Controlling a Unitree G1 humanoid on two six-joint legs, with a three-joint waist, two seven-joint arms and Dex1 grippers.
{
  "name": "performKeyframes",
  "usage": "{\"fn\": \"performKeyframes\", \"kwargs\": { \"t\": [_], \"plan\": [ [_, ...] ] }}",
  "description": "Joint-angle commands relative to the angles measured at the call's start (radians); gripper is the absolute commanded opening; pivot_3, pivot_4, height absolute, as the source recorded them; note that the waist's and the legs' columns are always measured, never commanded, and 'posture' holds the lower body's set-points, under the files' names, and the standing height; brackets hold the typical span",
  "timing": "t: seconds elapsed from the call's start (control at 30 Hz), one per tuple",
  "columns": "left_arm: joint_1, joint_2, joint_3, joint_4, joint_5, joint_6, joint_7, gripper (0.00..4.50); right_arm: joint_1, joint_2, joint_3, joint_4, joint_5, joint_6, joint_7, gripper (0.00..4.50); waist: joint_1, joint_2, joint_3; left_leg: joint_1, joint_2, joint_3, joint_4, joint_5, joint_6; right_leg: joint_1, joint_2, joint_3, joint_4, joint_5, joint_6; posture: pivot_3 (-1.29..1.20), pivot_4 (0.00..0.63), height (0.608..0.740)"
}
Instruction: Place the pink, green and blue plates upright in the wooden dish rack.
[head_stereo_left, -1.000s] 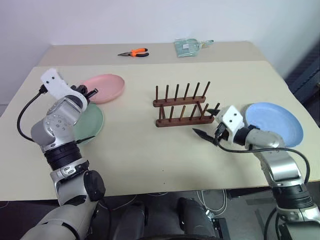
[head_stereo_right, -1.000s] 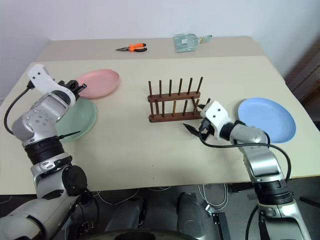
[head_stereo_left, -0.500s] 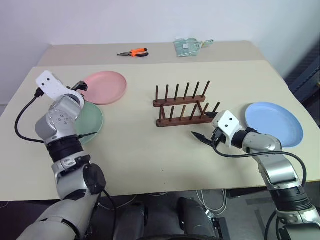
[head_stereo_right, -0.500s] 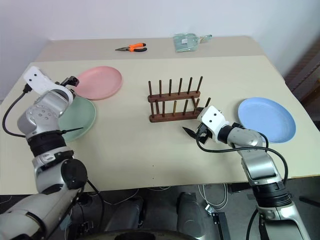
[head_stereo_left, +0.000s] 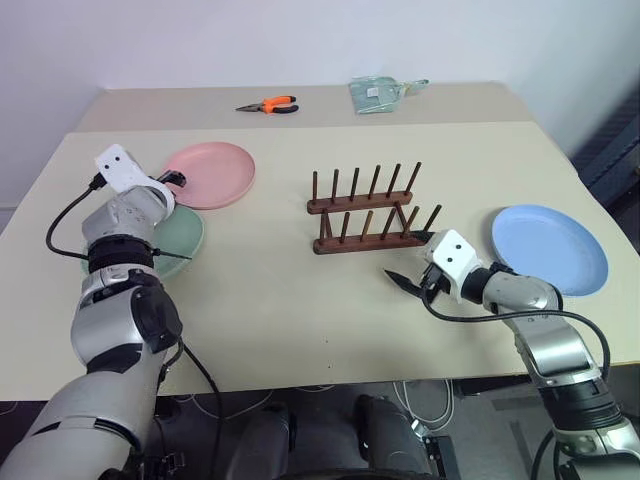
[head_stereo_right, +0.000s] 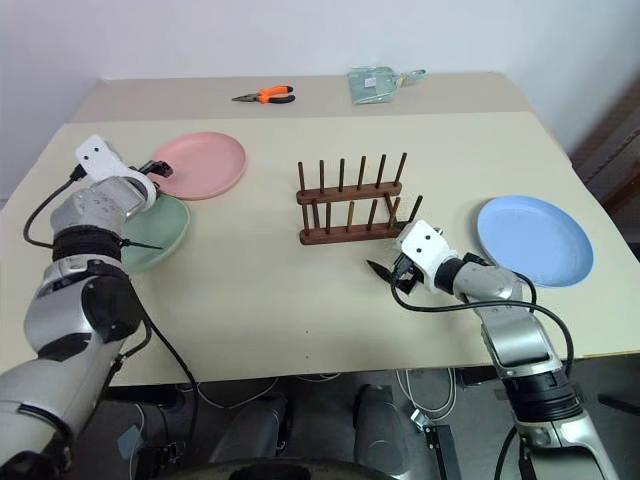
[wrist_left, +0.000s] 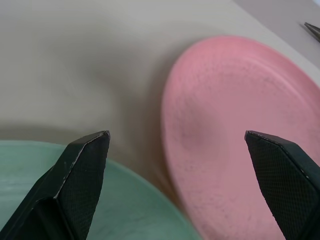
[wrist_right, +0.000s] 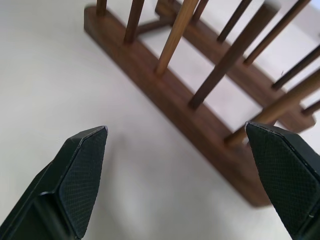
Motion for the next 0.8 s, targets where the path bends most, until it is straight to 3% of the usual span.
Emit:
{"fn": "performKeyframes", "kwargs": {
  "t": [0.03, 0.23, 0.27, 0.33, 0.57, 0.6, 0.8],
  "plan": [
    [-0.055, 0.008, -0.025, 0.086, 0.01, -0.039, -0.042, 4.44, 0.001, -0.003, -0.018, -0.024, -0.002, -0.016, -0.013, 4.5, 0.0, 0.0, 0.0, 0.0, 0.0, 0.0, 0.0, 0.0, 0.0, 0.0, 0.0, 0.0, 0.0, 0.0, 0.001, 0.0, 0.15, 0.74],
    [-0.113, -0.013, 0.001, 0.16, -0.028, -0.062, -0.046, 4.44, 0.005, -0.004, -0.022, -0.022, -0.008, -0.02, -0.026, 4.5, 0.0, 0.0, 0.0, 0.0, 0.0, 0.0, 0.0, 0.0, 0.0, 0.0, 0.0, 0.0, 0.0, -0.001, 0.001, 0.0, 0.15, 0.74],
    [-0.118, -0.016, 0.004, 0.167, -0.03, -0.066, -0.04, 4.21, 0.005, -0.004, -0.022, -0.021, -0.008, -0.021, -0.027, 4.5, 0.0, 0.0, 0.0, 0.0, 0.0, 0.0, 0.0, 0.0, 0.0, 0.0, 0.0, 0.0, 0.0, -0.001, 0.001, 0.0, 0.15, 0.74],
    [-0.121, -0.022, 0.017, 0.177, -0.041, -0.086, -0.017, 3.63, 0.004, -0.004, -0.023, -0.019, -0.01, -0.024, -0.031, 4.5, 0.0, 0.0, 0.0, 0.0, 0.0, 0.0, 0.0, 0.0, 0.0, 0.0, 0.0, 0.0, 0.0, -0.001, 0.001, 0.0, 0.15, 0.74],
    [-0.118, -0.031, 0.054, 0.189, -0.078, -0.105, 0.031, 0.2, -0.001, -0.007, -0.031, -0.011, -0.013, -0.035, -0.041, 4.5, -0.001, 0.0, 0.0, 0.0, 0.0, 0.0, 0.0, 0.0, 0.0, -0.001, 0.0, 0.0, 0.001, 0.0, 0.001, 0.0, 0.15, 0.74],
    [-0.117, -0.032, 0.057, 0.189, -0.083, -0.1, 0.03, 0.02, -0.002, -0.007, -0.032, -0.01, -0.013, -0.037, -0.042, 4.5, -0.001, 0.0, 0.0, 0.0, 0.0, 0.0, 0.0, 0.0, 0.0, -0.001, 0.0, 0.0, 0.001, 0.0, 0.001, 0.0, 0.15, 0.74],
    [-0.11, -0.047, 0.037, 0.17, -0.086, -0.085, -0.019, 0.02, -0.02, -0.006, -0.035, 0.007, -0.019, -0.06, -0.053, 4.5, 0.0, 0.0, 0.0, 0.0, 0.0, 0.0, 0.0, 0.0, 0.0, 0.0, 0.0, 0.0, 0.001, 0.0, 0.001, 0.0, 0.15, 0.74]
  ]
}}
